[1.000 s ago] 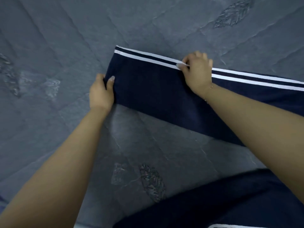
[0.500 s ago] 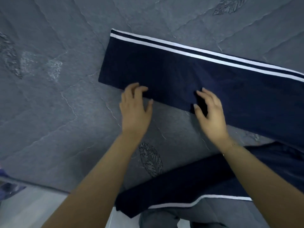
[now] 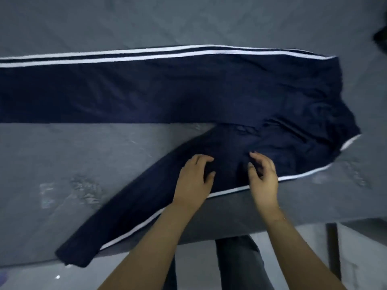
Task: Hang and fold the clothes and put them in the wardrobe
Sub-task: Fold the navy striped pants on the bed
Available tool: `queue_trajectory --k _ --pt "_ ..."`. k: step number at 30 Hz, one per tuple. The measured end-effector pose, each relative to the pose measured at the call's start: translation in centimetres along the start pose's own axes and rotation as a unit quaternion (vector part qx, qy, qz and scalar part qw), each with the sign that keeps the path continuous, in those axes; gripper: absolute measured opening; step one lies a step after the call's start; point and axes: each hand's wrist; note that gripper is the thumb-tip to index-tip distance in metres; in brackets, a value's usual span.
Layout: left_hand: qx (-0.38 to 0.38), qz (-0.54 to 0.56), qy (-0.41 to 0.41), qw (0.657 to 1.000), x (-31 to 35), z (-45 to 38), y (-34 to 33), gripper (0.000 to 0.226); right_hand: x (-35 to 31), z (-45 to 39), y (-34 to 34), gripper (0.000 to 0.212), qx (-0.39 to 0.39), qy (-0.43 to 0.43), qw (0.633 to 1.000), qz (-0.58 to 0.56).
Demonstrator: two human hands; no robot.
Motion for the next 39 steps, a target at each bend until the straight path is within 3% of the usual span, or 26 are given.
queue_trajectory --k 3,6,8,11,14,17,18,21,23,26,30,35,39 --pt "-0.031 -0.031 -0.029 0.999 4.5 -2.3 -6.1 0.031 4.0 -1.0 5.9 0.021 0.085 -0.113 0.981 -0.133" --pt "-0.033 -0.076 -0.022 0.996 7.2 -4.7 -11.5 0.037 8.0 -2.6 11.2 0.013 0.12 -0.249 0.92 -0.278" --pt "-0.022 -0.113 0.002 0.993 8.0 -6.2 -14.2 0.048 10.2 -4.2 14.5 0.02 0.118 -0.293 0.884 -0.344" --pt "0.001 -0.206 0.058 0.977 8.5 -7.8 -17.1 0.056 12.2 -7.3 18.1 0.033 0.038 -0.282 0.871 -0.401" --pt "0.066 -0.216 0.058 0.972 9.2 -7.9 -17.9 0.027 12.4 -10.0 19.6 0.034 -0.049 -0.235 0.851 -0.468" --pt "0.085 -0.213 0.015 0.973 8.7 -7.3 -17.7 0.008 11.5 -11.6 19.8 0.042 -0.051 -0.245 0.82 -0.514" --pt "0.064 -0.216 0.005 0.974 8.5 -7.0 -17.6 0.013 11.4 -11.7 19.9 0.042 -0.044 -0.253 0.81 -0.527" --pt "-0.06 -0.291 0.022 0.955 8.1 -5.3 -17.4 0.064 11.4 -11.5 20.4 0.033 -0.004 -0.268 0.785 -0.559" --pt "-0.058 -0.325 0.043 0.943 8.0 -4.9 -17.5 0.061 11.6 -10.8 20.9 0.031 0.019 -0.263 0.787 -0.558" --pt "0.028 -0.226 0.047 0.972 8.1 -5.5 -16.9 0.019 11.6 -9.6 21.7 0.03 0.022 -0.251 0.8 -0.545" --pt "-0.023 -0.1 0.064 0.993 8.9 -6.0 -14.4 0.022 10.7 -9.3 22.8 0.035 -0.008 -0.232 0.797 -0.557" --pt "-0.134 -0.027 0.014 0.991 12.4 -2.7 -11.3 0.012 7.6 -9.6 24.7 0.032 -0.028 -0.225 0.771 -0.596" --pt "-0.096 0.038 0.012 0.995 14.5 -2.9 -7.5 0.011 4.4 -10.9 26.0 0.032 -0.016 -0.208 0.756 -0.621"
Point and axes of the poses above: each hand's wrist, its own z-axis away from the middle knuckle, its own y-axis out of the back of the hand, x = y × z, and after that the axes turned 9 degrees about -x, right-handed
